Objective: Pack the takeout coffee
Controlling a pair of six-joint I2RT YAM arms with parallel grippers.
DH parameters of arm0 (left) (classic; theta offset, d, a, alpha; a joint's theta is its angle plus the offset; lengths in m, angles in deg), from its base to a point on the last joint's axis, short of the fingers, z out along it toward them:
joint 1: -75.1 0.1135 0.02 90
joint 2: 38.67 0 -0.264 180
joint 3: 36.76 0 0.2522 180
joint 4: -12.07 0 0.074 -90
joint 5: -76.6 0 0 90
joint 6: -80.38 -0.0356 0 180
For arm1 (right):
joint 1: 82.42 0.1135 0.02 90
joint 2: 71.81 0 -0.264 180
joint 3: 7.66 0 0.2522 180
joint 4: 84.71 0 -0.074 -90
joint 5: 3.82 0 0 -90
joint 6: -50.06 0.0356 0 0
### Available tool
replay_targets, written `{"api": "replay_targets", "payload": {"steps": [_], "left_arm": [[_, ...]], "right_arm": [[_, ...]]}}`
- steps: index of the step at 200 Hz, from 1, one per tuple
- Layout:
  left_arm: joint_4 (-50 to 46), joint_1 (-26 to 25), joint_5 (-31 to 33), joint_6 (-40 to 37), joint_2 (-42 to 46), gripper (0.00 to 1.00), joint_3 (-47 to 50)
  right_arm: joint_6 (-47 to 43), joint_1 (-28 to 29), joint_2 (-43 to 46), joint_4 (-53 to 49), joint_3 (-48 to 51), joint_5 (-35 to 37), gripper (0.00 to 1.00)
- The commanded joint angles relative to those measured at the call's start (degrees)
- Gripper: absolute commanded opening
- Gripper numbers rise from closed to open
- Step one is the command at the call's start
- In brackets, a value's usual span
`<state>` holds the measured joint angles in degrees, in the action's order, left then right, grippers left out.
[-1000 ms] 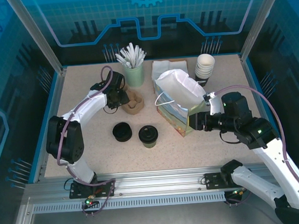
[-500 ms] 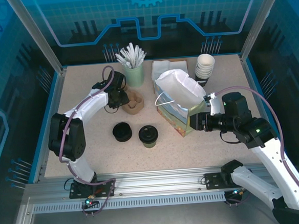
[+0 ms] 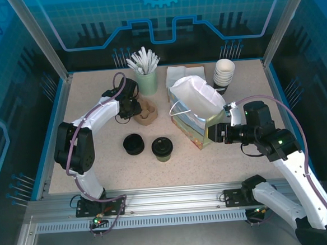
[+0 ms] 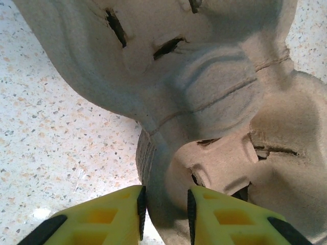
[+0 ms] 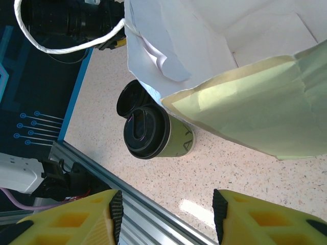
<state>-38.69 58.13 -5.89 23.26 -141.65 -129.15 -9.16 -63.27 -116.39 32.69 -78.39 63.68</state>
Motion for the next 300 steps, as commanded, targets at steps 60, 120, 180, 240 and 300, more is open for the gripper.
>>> {"api": "replay_targets", "payload": {"steps": [60,120,180,240,300], "left_arm": [[-0.9,0.5,-1.6,-0.8,-0.2,0.32,-2.2],[-1.6,0.5,-1.6,-1.1,0.6,0.31,-2.8],[-1.4,0.5,-1.9,-1.2,0.3,0.29,-3.1],[0.1,0.6,-3.4,0.2,1.0,0.23,-2.0],[2.8,0.5,-3.3,1.7,3.6,0.15,0.5]], "right_arm": [[-1.3,-2.4,0.0,0.7,0.2,-3.3,0.52],[-1.3,-2.8,-0.4,0.8,-0.1,-3.7,0.52],[-1.3,-3.1,0.1,0.5,-0.1,-4.0,0.52],[-1.3,-3.5,0.4,0.2,0.2,-4.1,0.52],[-1.1,-3.7,1.1,0.0,0.2,-4.3,0.52]]}}
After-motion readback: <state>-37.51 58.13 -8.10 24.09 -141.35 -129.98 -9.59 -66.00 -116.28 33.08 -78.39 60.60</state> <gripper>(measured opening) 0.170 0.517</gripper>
